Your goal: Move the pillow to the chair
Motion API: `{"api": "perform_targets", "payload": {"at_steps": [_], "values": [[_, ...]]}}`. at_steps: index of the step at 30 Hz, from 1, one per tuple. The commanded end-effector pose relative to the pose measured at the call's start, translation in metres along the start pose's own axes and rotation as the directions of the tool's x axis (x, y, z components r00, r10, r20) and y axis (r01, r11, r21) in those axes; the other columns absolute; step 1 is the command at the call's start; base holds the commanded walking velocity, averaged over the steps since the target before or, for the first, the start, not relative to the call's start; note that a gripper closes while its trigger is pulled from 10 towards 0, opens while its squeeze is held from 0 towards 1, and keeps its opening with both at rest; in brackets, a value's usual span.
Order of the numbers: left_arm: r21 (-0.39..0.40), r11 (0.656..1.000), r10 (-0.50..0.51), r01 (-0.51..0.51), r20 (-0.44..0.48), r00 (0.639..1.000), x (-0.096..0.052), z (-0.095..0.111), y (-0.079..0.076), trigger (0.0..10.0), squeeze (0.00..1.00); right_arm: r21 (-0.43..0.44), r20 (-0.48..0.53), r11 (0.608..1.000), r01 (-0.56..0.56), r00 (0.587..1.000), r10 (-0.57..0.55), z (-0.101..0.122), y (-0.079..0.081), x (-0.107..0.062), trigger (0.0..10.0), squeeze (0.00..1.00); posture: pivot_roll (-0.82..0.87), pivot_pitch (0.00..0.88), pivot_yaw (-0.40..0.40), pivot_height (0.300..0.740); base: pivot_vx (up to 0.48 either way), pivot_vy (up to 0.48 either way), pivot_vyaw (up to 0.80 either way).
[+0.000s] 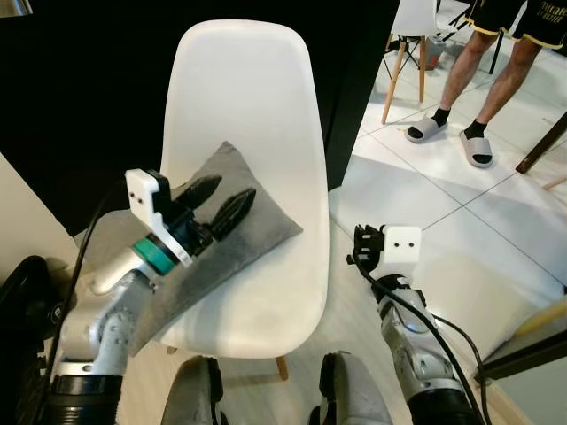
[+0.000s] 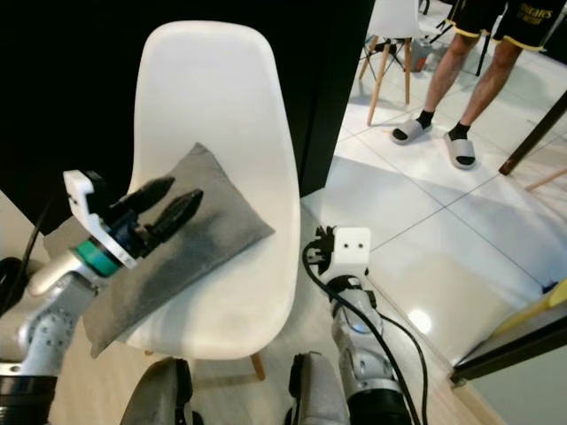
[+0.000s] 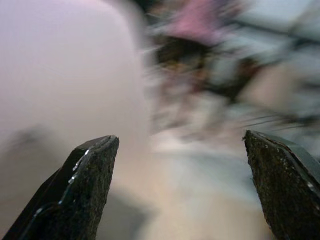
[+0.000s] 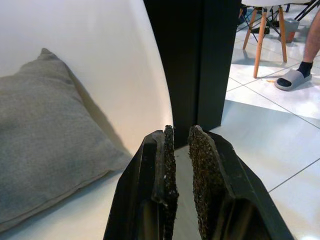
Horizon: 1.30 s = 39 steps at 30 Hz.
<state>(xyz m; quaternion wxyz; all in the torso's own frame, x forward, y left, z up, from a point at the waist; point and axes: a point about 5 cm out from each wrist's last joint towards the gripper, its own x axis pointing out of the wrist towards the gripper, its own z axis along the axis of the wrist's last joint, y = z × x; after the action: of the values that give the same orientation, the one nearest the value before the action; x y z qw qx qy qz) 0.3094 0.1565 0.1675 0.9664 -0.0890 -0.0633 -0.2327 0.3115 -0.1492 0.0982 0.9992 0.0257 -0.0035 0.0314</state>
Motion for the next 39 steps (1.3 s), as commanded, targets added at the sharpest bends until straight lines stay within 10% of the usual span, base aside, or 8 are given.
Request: {"api": "perform_targets", "payload": {"at_steps": [1,3,4,5,8,9,25,39], "values": [[0.045,0.998,0.056,-0.054,-0.026,0.998,-0.002,-0.006,0.005,10.0,1.00,0.001,-0.011,1.000,0.004,1.000,-0.004,-0.003,-0.001,-0.002,10.0,0.00,0.03,0.013,0.028,0.611,0.000,0.000,0.00],[0.072,0.957,0.281,-0.280,0.007,0.960,-0.004,-0.006,0.019,10.0,1.00,0.008,0.011,1.000,0.005,1.000,-0.005,0.000,0.002,-0.002,10.0,0.00,0.03,0.012,0.021,0.611,0.000,0.000,0.00],[0.055,0.935,0.349,-0.350,0.032,0.937,-0.006,-0.004,0.022,10.0,0.85,0.014,0.026,1.000,0.007,1.000,-0.007,0.003,0.003,-0.002,10.0,0.00,0.03,0.012,0.019,0.611,0.000,0.000,0.00],[0.048,0.919,0.389,-0.392,0.057,0.920,-0.009,-0.001,0.023,10.0,0.20,0.009,0.029,1.000,0.011,1.000,-0.012,0.005,0.003,-0.002,10.0,0.00,0.03,0.010,0.015,0.611,0.000,0.000,0.00],[0.047,0.913,0.401,-0.405,0.070,0.913,-0.011,0.001,0.023,10.0,0.20,0.005,0.029,1.000,0.015,0.999,-0.015,0.006,0.003,-0.003,10.0,0.00,0.03,0.010,0.015,0.611,0.000,0.000,0.00],[0.063,0.911,0.403,-0.407,0.059,0.913,-0.014,-0.002,0.021,10.0,0.00,-0.003,0.023,1.000,0.026,0.999,-0.026,0.004,0.002,-0.004,10.0,0.00,0.04,0.007,0.015,0.611,0.000,0.000,0.00],[0.203,0.888,0.412,-0.413,0.050,0.910,-0.054,-0.011,0.012,10.0,0.00,0.015,-0.045,0.996,0.090,0.995,-0.089,-0.026,-0.005,-0.046,10.0,0.00,0.06,0.000,0.053,0.625,0.000,0.000,0.00],[0.177,0.881,0.438,-0.438,0.044,0.898,-0.056,-0.012,0.007,10.0,0.00,0.012,-0.044,0.995,0.098,0.994,-0.097,-0.023,-0.006,-0.044,10.0,0.00,0.07,0.004,0.052,0.667,0.000,0.000,0.00]]}}
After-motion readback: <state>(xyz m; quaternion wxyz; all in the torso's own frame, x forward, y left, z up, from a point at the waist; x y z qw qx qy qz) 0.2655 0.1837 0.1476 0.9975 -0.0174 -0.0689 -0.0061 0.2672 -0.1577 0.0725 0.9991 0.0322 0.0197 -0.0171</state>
